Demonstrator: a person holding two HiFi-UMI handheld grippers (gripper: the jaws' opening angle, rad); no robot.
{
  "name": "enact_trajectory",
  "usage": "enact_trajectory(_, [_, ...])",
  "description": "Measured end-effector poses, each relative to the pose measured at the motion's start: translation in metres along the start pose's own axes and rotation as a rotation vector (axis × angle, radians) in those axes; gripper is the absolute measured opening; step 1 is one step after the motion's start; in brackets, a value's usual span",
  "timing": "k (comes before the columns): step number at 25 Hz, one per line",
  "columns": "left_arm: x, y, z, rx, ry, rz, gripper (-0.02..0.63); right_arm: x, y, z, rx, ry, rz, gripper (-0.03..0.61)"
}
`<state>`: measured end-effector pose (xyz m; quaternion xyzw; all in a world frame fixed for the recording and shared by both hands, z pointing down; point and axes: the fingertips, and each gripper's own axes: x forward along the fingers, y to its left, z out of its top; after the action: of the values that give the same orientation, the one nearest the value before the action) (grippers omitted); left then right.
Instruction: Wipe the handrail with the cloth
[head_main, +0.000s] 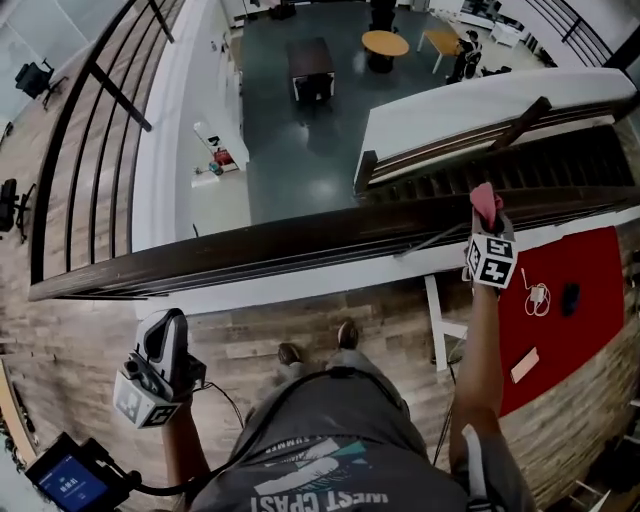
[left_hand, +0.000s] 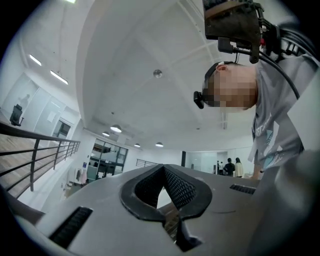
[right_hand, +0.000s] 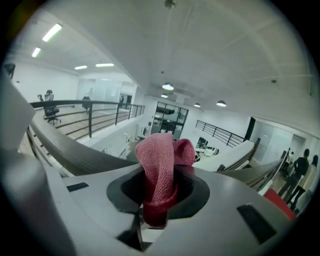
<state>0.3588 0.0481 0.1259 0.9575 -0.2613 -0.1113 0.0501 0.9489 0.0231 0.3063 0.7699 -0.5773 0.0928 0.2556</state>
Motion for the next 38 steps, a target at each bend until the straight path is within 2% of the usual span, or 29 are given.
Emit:
enact_trajectory(3, [0.018, -0.013, -0.012, 0.008, 0.027, 0.031, 0.000, 0.028, 0.042, -0.001, -0.017, 0.002, 0.070, 0.064])
enact_trajectory(4, [0.026, -0.023, -0.020, 0.007, 0.033, 0.043, 0.000, 0.030, 0.061, 0.003, -0.007, -0.015, 0.133, 0.064])
enact_trajectory(8, [0.049, -0.053, -0.039, 0.011, 0.053, 0.071, 0.000, 0.009, 0.172, 0.024, -0.013, -0.073, 0.497, 0.064])
enact_trajectory(9, [0.052, -0.055, -0.036, 0.011, 0.052, 0.072, 0.000, 0.003, 0.182, 0.028, -0.008, -0.078, 0.545, 0.064])
enact_trajectory(10, [0.057, -0.057, -0.031, 0.008, 0.050, 0.076, 0.000, 0.000, 0.177, 0.031, 0.006, -0.086, 0.552, 0.064])
enact_trajectory(11, [0.060, -0.058, -0.026, 0.002, 0.047, 0.083, 0.000, 0.000, 0.156, 0.032, 0.022, -0.097, 0.515, 0.064])
enact_trajectory(13, [0.059, -0.056, -0.022, 0.001, 0.050, 0.099, 0.000, 0.009, 0.084, 0.024, 0.053, -0.100, 0.346, 0.064])
enact_trajectory(15, [0.044, -0.052, -0.025, 0.017, 0.060, 0.114, 0.000, 0.025, 0.019, -0.001, 0.072, -0.048, 0.194, 0.064])
enact_trajectory(17, [0.028, -0.049, -0.031, 0.021, 0.070, 0.127, 0.000, 0.032, 0.015, -0.014, 0.073, -0.006, 0.172, 0.064])
enact_trajectory(19, [0.019, -0.047, -0.034, 0.004, 0.075, 0.132, 0.000, 0.026, 0.066, -0.006, 0.053, -0.026, 0.253, 0.064])
enact_trajectory(23, [-0.012, -0.045, -0.038, 0.027, 0.061, 0.114, 0.000, -0.012, 0.231, 0.021, -0.016, -0.107, 0.531, 0.064])
enact_trajectory(24, [-0.022, -0.047, -0.038, 0.029, 0.053, 0.106, 0.000, -0.021, 0.261, 0.022, -0.044, -0.113, 0.590, 0.064])
enact_trajectory(25, [-0.034, -0.048, -0.037, 0.028, 0.047, 0.100, 0.000, -0.026, 0.276, 0.021, -0.055, -0.117, 0.612, 0.064])
enact_trajectory(26, [-0.050, -0.046, -0.036, 0.029, 0.045, 0.098, 0.000, -0.026, 0.275, 0.019, -0.042, -0.118, 0.584, 0.064])
enact_trajectory(27, [-0.071, -0.038, -0.033, 0.035, 0.048, 0.102, 0.000, -0.023, 0.261, 0.016, -0.004, -0.117, 0.512, 0.064])
enact_trajectory(30, [-0.144, 0.015, -0.006, 0.044, 0.053, 0.132, 0.000, -0.009, 0.213, 0.013, 0.150, -0.056, 0.246, 0.064])
enact_trajectory(32, [-0.186, 0.050, 0.012, 0.041, 0.046, 0.144, 0.000, -0.015, 0.243, 0.025, 0.158, -0.017, 0.185, 0.064])
enact_trajectory(34, [-0.217, 0.074, 0.023, 0.040, 0.039, 0.148, 0.000, -0.025, 0.325, 0.047, 0.085, -0.023, 0.244, 0.064])
enact_trajectory(38, [-0.257, 0.112, 0.039, 0.015, 0.020, 0.146, 0.000, -0.055, 0.531, 0.099, -0.113, -0.075, 0.504, 0.064])
